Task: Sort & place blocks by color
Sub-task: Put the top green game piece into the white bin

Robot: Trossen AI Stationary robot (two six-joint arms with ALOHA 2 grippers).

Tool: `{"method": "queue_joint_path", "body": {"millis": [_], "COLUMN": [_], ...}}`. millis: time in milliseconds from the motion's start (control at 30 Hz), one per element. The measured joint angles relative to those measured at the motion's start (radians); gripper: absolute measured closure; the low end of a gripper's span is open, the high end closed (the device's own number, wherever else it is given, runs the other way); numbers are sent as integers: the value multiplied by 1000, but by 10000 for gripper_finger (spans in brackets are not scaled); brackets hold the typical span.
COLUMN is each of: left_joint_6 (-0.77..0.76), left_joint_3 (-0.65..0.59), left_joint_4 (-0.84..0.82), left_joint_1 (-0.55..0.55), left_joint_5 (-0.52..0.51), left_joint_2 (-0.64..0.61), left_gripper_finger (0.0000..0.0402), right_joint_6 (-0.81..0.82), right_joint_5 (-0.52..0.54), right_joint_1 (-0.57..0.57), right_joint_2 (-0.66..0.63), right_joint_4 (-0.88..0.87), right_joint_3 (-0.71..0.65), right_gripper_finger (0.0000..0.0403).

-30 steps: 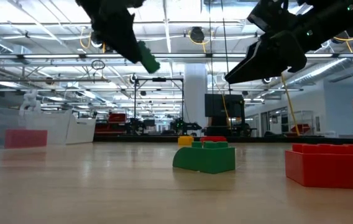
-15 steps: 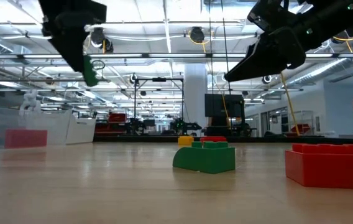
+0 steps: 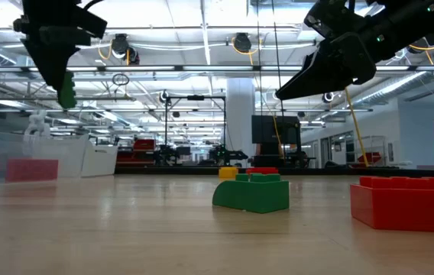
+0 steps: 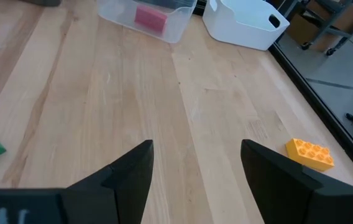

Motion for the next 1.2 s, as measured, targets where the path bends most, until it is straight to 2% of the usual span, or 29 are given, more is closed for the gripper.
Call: {"method": "queue_joint_path", "body": {"millis": [100, 200, 333, 467, 633, 767, 967, 1200], "left_joint_6": [17, 19, 37, 167, 322, 440, 589, 674], "left_joint_3": [0, 0, 0, 0, 0, 0, 0, 0], "left_joint_4": [3, 2, 2, 5, 49, 136, 285, 312], "left_joint_1": [22, 90, 233, 405, 608, 741, 891, 1007], "left_joint_5": [-66, -120, -153, -164, -164, -127, -52, -45], "left_joint_2": [0, 0, 0, 0, 0, 0, 1, 1], "left_gripper_finger": [272, 272, 272, 272, 272, 271, 249, 244], "right_joint_6": [1, 0, 1, 1, 1, 1, 1, 1], "right_joint_5": [0, 0, 0, 0, 0, 0, 0, 0], "right_joint_1": [0, 0, 0, 0, 0, 0, 0, 0], "right_joint_2": [0, 0, 0, 0, 0, 0, 0, 0], "right_joint_4": [9, 17, 22, 22, 16, 14, 14, 14], "right_joint_3": [0, 1, 1, 1, 1, 1, 1, 1], "right_gripper_finger": [167, 167, 167, 167, 167, 167, 167, 167]}}
